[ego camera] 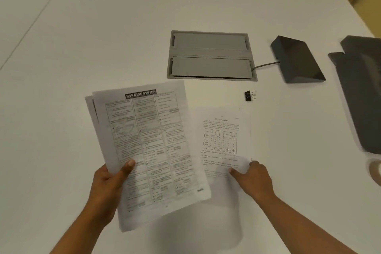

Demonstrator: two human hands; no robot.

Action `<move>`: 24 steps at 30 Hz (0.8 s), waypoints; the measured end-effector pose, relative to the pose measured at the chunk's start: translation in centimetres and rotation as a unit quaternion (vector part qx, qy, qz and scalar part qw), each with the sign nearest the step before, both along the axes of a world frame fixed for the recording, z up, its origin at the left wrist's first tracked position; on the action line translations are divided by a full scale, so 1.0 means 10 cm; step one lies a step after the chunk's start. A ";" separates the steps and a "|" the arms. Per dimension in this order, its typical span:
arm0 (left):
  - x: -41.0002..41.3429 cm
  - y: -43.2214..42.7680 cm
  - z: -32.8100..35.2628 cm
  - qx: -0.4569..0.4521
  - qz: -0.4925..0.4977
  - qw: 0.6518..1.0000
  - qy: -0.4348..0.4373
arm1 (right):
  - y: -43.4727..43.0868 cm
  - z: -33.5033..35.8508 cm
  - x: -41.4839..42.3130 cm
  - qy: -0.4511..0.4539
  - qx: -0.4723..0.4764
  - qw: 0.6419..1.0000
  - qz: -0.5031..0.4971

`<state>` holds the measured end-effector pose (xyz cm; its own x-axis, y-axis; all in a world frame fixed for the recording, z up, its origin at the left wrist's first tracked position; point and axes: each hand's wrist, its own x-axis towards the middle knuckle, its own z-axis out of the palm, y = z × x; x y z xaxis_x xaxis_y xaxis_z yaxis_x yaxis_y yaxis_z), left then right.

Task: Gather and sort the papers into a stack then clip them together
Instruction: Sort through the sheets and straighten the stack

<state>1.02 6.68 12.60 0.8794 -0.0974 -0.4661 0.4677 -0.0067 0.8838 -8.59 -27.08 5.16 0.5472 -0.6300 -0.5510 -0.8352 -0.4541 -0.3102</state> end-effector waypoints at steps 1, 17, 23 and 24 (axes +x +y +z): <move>-0.03 0.03 -0.01 0.005 0.004 1.000 0.006 | 0.03 -0.02 0.01 0.012 -0.010 1.000 -0.004; -0.09 0.02 -0.07 -0.001 0.034 0.999 0.008 | -0.11 -0.09 0.12 0.063 0.010 0.993 -0.104; -0.09 0.01 -0.09 0.014 0.034 0.999 0.017 | -0.16 -0.10 0.13 0.055 0.040 0.990 -0.125; -0.09 0.00 -0.08 0.016 0.038 0.999 0.020 | -0.18 -0.11 0.12 0.058 0.042 0.991 -0.115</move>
